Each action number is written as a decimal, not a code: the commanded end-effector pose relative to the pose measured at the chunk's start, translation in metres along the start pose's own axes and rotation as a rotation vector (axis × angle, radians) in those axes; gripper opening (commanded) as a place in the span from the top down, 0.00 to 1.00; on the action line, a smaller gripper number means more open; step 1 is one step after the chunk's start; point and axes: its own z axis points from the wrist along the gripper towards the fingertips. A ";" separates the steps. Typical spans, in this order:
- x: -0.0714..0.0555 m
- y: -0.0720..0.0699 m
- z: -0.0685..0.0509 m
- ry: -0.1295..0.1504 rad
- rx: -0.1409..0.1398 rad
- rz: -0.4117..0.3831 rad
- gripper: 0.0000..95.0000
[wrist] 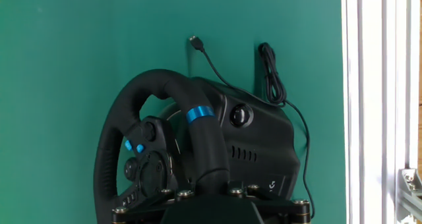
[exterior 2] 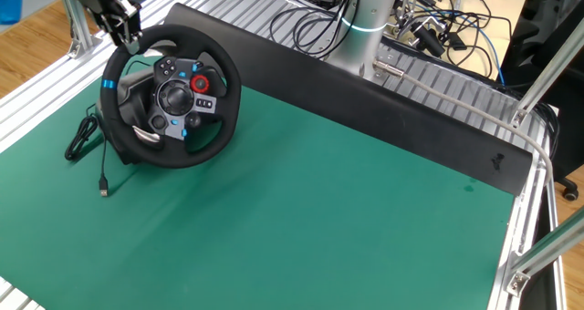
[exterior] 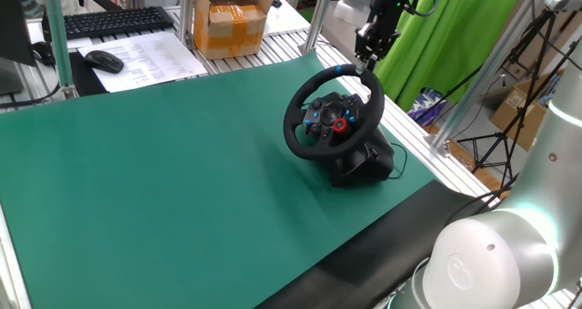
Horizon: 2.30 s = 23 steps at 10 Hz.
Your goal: Rotate the steering wheel 90 degrees counterclockwise
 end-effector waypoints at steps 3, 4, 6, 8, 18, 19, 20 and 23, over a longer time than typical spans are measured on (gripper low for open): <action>-0.012 0.013 0.015 -0.016 0.004 0.105 0.00; -0.012 0.013 0.016 -0.016 -0.003 0.105 0.00; -0.010 0.015 0.018 -0.019 0.000 0.105 0.00; -0.007 0.013 0.014 -0.016 0.001 0.100 0.00; 0.033 0.016 0.009 -0.008 0.004 0.098 0.40; 0.033 0.016 0.010 -0.008 0.002 0.076 0.60; 0.033 0.016 0.010 -0.007 -0.006 0.070 0.80; 0.033 0.016 0.010 -0.008 -0.004 0.063 1.00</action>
